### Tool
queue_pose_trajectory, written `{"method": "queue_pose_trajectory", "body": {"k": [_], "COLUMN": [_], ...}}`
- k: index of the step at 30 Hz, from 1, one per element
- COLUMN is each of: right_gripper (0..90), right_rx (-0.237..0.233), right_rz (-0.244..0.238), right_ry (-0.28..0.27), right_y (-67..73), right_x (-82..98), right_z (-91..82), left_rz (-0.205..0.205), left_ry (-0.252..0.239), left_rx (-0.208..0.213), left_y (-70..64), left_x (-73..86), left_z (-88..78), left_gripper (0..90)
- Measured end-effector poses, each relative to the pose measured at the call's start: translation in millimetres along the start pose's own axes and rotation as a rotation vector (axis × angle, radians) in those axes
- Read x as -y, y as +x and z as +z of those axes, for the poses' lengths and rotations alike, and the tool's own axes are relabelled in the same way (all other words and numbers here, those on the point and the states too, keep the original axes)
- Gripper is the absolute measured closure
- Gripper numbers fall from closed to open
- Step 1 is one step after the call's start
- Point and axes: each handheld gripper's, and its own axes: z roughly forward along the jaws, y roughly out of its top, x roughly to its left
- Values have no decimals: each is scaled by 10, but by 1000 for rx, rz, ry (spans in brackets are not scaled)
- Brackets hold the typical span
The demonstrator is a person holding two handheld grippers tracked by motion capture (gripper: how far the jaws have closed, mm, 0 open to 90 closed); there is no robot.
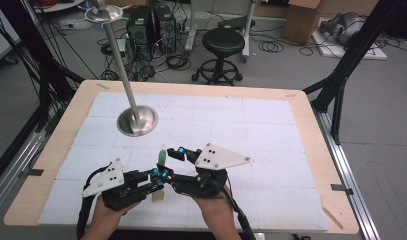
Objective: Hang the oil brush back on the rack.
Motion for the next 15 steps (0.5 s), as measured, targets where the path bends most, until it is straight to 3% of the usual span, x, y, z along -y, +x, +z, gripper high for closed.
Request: {"method": "queue_pose_trajectory", "body": {"k": [9,11,15], "right_gripper": [620,726,777], "right_rx": [61,44,-4], "right_rz": [15,7,11], "right_ry": [7,12,16], "right_y": [25,30,28], "right_x": [-11,-14,-19], "right_z": [56,51,41], "left_rz": [20,24,23], "left_ry": [14,20,18], "left_rx": [-49,-44,-27], "left_y": [-55,-60,-68], "left_x": [-13,-9,-8], "left_z": [56,66,68], "left_gripper": [839,839,838]}}
